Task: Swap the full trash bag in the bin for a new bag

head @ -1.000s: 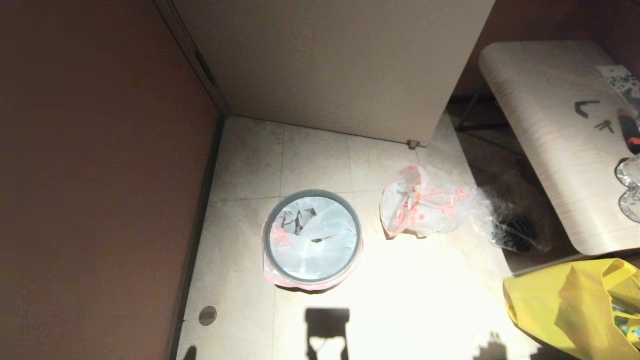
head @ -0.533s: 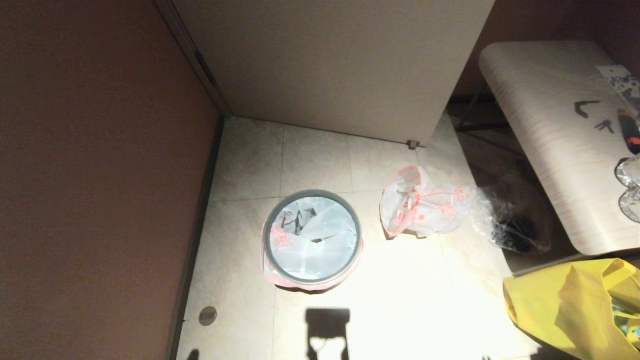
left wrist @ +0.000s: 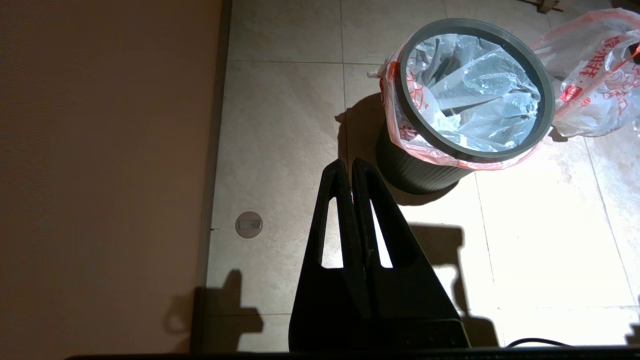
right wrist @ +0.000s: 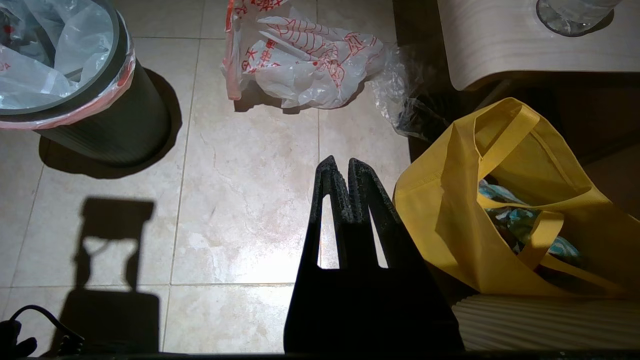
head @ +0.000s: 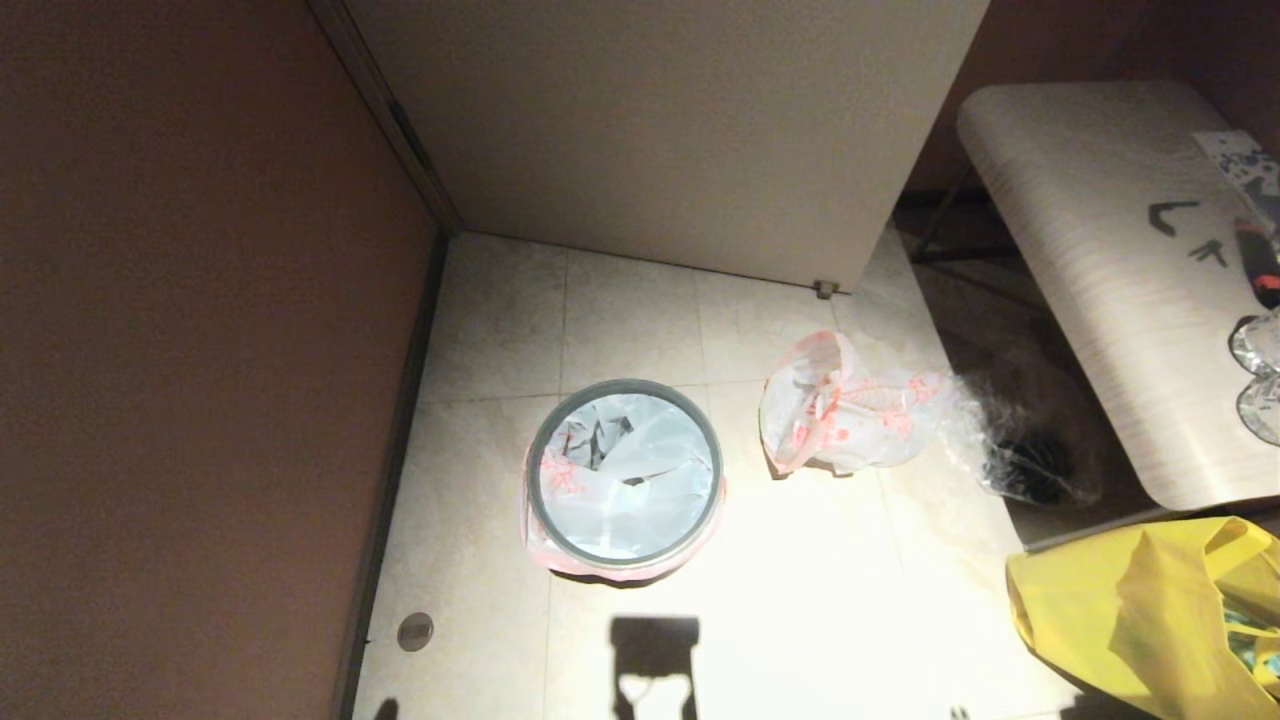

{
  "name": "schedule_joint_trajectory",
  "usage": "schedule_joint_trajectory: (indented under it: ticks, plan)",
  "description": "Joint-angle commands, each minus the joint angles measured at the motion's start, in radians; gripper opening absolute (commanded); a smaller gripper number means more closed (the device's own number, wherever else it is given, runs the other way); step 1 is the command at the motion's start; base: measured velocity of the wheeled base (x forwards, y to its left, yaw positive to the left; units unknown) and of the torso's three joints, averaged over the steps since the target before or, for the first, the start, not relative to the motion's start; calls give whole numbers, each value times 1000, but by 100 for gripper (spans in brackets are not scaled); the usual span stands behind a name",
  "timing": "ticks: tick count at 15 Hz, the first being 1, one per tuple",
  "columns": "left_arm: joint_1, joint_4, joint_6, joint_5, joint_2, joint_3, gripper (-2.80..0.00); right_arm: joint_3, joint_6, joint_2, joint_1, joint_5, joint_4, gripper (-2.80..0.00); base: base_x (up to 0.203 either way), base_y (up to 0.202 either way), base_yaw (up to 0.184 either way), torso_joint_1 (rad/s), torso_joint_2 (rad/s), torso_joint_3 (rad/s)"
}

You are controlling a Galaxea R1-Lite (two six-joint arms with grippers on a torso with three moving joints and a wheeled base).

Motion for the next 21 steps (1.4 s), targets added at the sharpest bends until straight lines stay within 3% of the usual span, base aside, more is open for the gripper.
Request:
schedule_joint_trajectory:
  ticks: [1, 21]
  plan:
    - [0, 0, -1, 1, 3, 0, -280, 12, 3, 2, 0, -1, -4, -280, 0, 0, 0, 0, 0, 0]
    - [0, 0, -1, 1, 3, 0, -280, 13, 32, 2, 0, -7, -5, -280, 0, 0, 0, 0, 0, 0]
